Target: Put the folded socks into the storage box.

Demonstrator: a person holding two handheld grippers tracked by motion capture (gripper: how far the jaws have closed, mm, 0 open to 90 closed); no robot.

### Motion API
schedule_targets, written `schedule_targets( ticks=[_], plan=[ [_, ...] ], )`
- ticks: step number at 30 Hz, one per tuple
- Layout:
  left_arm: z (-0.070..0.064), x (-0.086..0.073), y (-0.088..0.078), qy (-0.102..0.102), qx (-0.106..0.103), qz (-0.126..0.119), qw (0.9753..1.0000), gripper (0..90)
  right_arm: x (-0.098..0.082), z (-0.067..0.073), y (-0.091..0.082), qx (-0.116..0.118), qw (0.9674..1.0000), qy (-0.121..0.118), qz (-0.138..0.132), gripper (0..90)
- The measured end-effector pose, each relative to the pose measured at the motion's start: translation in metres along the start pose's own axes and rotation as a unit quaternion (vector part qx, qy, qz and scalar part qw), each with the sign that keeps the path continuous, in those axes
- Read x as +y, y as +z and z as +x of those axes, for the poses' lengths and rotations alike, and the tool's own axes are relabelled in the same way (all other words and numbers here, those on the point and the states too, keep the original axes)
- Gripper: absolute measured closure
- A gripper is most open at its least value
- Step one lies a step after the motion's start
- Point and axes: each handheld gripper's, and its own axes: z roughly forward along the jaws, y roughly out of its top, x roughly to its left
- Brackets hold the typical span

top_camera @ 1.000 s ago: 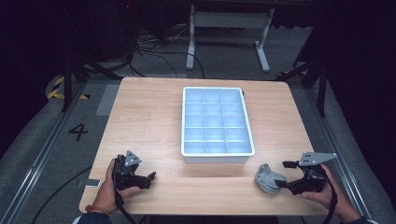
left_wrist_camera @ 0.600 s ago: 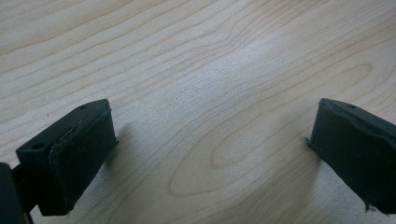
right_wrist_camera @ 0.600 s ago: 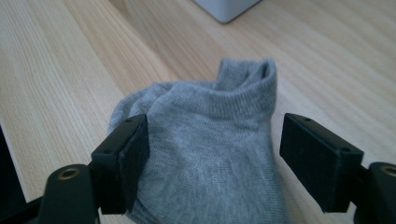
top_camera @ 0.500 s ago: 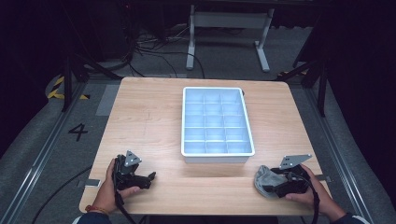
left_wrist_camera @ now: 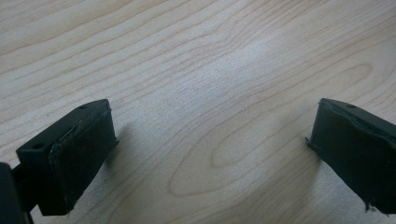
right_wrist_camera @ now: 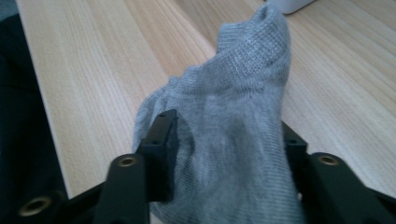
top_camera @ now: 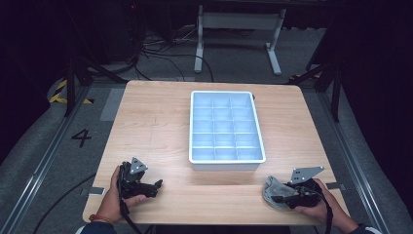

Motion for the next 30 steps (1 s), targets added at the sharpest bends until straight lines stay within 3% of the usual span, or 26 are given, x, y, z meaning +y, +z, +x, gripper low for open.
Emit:
schedule_targets(
  ticks=[2, 6, 15, 30],
  plan=[
    [0.0, 0.0, 0.0, 0.0, 0.0, 0.0, 1.0, 0.5, -0.001, 0.0, 0.0, 0.012, 0.9999, 0.001, -0.002, 63.9],
    [0.0, 0.0, 0.0, 0.001, 0.001, 0.0, 1.0, 0.5, -0.001, 0.002, -0.001, 0.012, 0.9999, -0.007, -0.007, 68.5],
    [0.0, 0.0, 0.0, 0.001, 0.0, 0.0, 1.0, 0.5, -0.002, 0.008, -0.004, -0.009, 0.9991, -0.035, -0.021, 72.5],
    [0.0, 0.0, 0.0, 0.002, 0.001, 0.0, 1.0, 0.5, -0.005, 0.002, -0.022, -0.034, 0.9963, -0.019, -0.076, 73.0]
  ],
)
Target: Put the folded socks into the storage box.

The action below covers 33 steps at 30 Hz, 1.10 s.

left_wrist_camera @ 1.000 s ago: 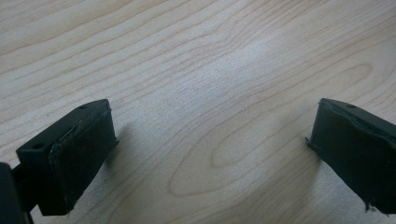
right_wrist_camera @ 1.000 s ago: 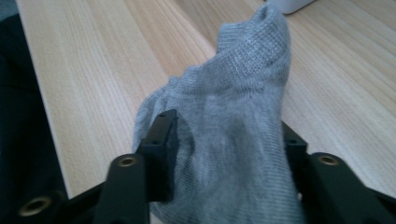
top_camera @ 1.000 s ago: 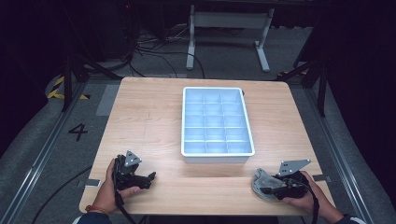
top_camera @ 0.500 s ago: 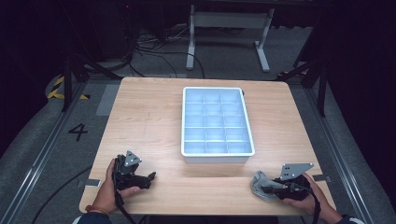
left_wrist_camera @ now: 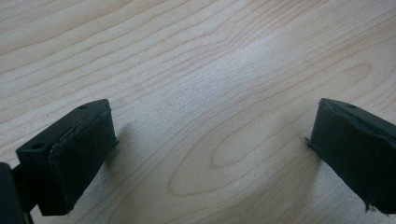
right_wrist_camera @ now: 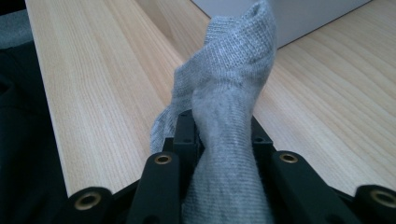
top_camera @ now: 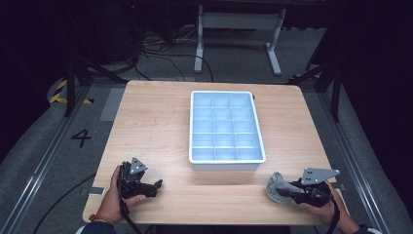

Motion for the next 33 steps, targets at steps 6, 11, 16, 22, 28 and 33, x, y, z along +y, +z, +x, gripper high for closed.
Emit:
schedule_targets(
  ticks=[6, 11, 16, 22, 28, 33],
  plan=[
    [0.0, 0.0, 0.0, -0.001, -0.001, 0.001, 1.0, 0.5, 0.0, -0.001, -0.004, -0.004, 0.9999, 0.003, -0.011, 73.0],
    [0.0, 0.0, 0.0, -0.001, 0.0, 0.0, 1.0, 0.5, 0.001, -0.004, -0.012, -0.016, 0.9994, 0.01, -0.03, 73.0],
    [0.0, 0.0, 0.0, -0.001, 0.0, 0.001, 1.0, 0.5, 0.001, -0.011, -0.022, -0.026, 0.9979, 0.02, -0.055, 73.0],
    [0.0, 0.0, 0.0, -0.001, 0.0, 0.001, 1.0, 0.5, 0.001, -0.016, -0.03, -0.033, 0.9967, 0.027, -0.068, 73.0],
    [0.0, 0.0, 0.0, -0.001, 0.0, 0.001, 1.0, 0.5, 0.001, -0.021, -0.039, -0.043, 0.9949, 0.036, -0.084, 72.9],
    [0.0, 0.0, 0.0, -0.001, 0.0, 0.0, 1.0, 0.5, 0.004, -0.027, -0.045, -0.051, 0.9935, 0.041, -0.093, 72.8]
  ],
)
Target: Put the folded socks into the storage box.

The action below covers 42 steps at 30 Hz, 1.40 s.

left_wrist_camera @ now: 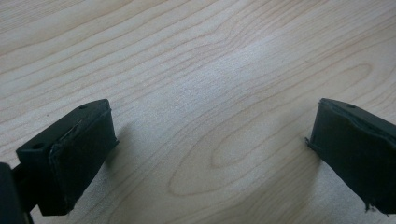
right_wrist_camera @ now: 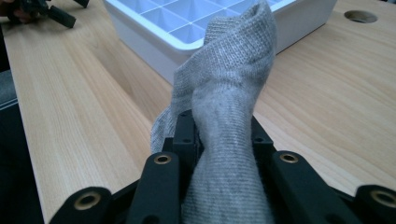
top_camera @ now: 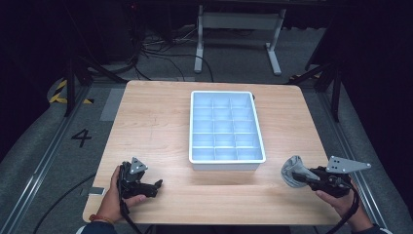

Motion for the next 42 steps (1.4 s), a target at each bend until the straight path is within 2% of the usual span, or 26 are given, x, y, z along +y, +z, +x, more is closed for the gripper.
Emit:
schedule_targets(
  ticks=[2, 5, 12, 20, 28, 42],
  plan=[
    [0.0, 0.0, 0.0, 0.0, 0.0, 0.0, 1.0, 0.5, 0.003, -0.003, -0.002, -0.007, 1.0, 0.003, -0.006, 72.7],
    [0.0, 0.0, 0.0, 0.0, 0.0, 0.0, 1.0, 0.5, 0.009, -0.007, -0.004, -0.003, 0.9999, 0.006, -0.012, 72.7],
    [0.0, 0.0, 0.0, 0.0, 0.0, 0.0, 1.0, 0.5, 0.026, -0.011, -0.002, -0.004, 0.9999, -0.011, -0.007, 72.7],
    [0.0, 0.0, 0.0, -0.001, 0.0, 0.0, 1.0, 0.5, 0.052, -0.014, 0.006, -0.006, 0.9993, -0.036, -0.006, 72.7],
    [0.0, 0.0, 0.0, 0.0, 0.0, 0.0, 1.0, 0.5, 0.07, -0.015, 0.015, -0.007, 0.9986, -0.053, 0.002, 72.5],
    [0.001, 0.001, 0.0, 0.004, 0.0, 0.0, 1.0, 0.5, 0.094, -0.014, 0.037, 0.016, 0.9971, -0.074, 0.013, 72.5]
  ],
)
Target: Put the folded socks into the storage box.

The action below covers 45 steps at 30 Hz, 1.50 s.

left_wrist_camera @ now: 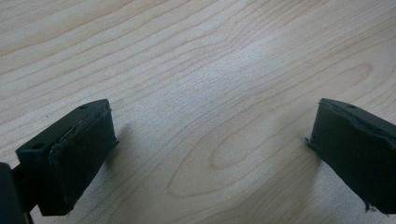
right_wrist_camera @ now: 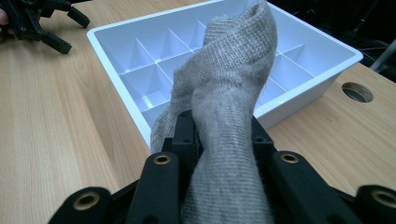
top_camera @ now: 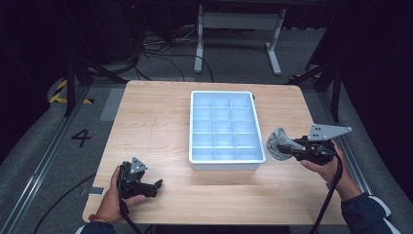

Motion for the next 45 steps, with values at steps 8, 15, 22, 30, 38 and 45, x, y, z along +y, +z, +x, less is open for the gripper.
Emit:
schedule_targets(
  ticks=[8, 15, 22, 30, 38, 45],
  plan=[
    [0.0, 0.0, 0.0, -0.001, -0.002, 0.0, 1.0, 0.5, 0.012, 0.002, 0.016, 0.008, 0.9999, -0.012, 0.009, 72.5],
    [0.0, 0.0, 0.0, -0.001, -0.001, 0.0, 1.0, 0.5, 0.024, 0.003, 0.037, 0.026, 0.9988, -0.025, 0.033, 72.5],
    [0.0, 0.0, 0.0, -0.001, -0.002, 0.0, 1.0, 0.5, 0.032, 0.001, 0.059, 0.03, 0.9971, -0.038, 0.059, 72.6],
    [0.0, 0.0, 0.0, -0.001, -0.002, 0.0, 1.0, 0.5, 0.038, -0.004, 0.075, 0.033, 0.9955, -0.047, 0.076, 72.9],
    [0.0, 0.0, 0.0, 0.002, -0.003, -0.001, 1.0, 0.5, 0.037, -0.007, 0.092, 0.033, 0.9922, -0.056, 0.106, 72.9],
    [0.0, 0.0, 0.0, 0.001, -0.003, 0.0, 1.0, 0.5, 0.042, -0.012, 0.104, 0.025, 0.9878, -0.071, 0.136, 73.0]
  ],
)
